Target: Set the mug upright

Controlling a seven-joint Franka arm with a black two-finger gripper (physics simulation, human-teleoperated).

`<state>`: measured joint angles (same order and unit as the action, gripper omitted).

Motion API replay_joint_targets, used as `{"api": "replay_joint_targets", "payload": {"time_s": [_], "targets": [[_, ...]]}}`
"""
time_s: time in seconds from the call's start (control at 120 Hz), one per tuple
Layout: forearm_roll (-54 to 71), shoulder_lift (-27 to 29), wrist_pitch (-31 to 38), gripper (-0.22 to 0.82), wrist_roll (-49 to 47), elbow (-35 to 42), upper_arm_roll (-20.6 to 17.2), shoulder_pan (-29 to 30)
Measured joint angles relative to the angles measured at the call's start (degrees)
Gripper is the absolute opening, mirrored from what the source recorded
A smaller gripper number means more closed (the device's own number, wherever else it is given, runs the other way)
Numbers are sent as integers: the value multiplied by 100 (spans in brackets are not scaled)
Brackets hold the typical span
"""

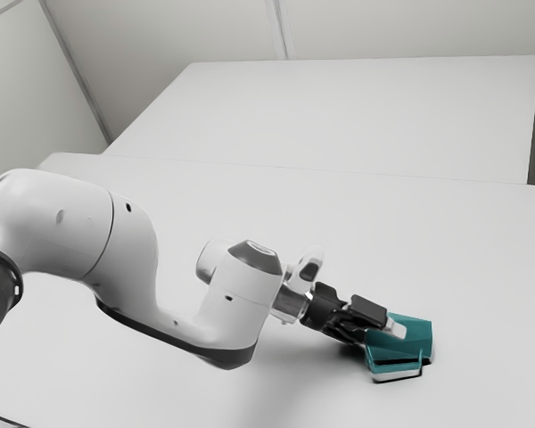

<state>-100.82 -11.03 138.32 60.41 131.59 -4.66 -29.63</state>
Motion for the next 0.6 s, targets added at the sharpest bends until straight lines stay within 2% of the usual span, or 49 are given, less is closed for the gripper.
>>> {"api": "replay_joint_targets", "payload": {"time_s": [0.333, 0.6], "targets": [[-81, -6, -39, 21, 164, -70, -3, -60], [-88, -8, -41, -5, 245, -70, -5, -78]]}}
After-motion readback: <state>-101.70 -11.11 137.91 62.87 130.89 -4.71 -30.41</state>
